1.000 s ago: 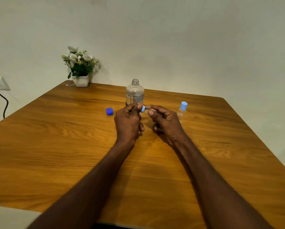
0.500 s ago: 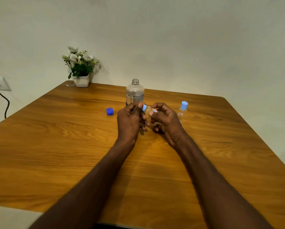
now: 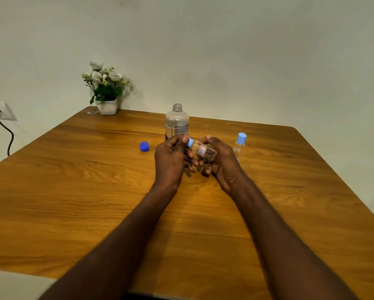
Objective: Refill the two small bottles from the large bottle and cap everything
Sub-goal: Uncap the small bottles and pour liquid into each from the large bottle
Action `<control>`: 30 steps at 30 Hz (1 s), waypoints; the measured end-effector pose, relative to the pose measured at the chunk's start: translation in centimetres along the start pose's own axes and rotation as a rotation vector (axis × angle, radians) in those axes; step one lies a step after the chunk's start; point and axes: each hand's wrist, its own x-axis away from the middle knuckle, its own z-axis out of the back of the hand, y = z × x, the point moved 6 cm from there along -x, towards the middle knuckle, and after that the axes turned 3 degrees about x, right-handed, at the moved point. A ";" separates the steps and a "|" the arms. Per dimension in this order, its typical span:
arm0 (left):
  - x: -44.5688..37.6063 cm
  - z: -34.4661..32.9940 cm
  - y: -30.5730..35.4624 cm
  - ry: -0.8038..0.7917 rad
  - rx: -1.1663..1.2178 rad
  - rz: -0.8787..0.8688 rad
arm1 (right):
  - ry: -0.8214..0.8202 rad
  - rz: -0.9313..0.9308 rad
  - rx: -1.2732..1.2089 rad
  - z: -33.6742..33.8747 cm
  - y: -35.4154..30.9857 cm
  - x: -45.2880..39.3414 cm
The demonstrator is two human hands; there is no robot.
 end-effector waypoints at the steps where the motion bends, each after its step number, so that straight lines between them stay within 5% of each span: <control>1: 0.0 0.0 0.0 -0.001 -0.002 -0.001 | 0.006 -0.007 0.008 0.1 0.1 -0.1; 30: 0.2 -0.4 0.0 -0.034 -0.024 0.000 | -0.068 -0.037 -0.008 -0.2 -0.3 0.2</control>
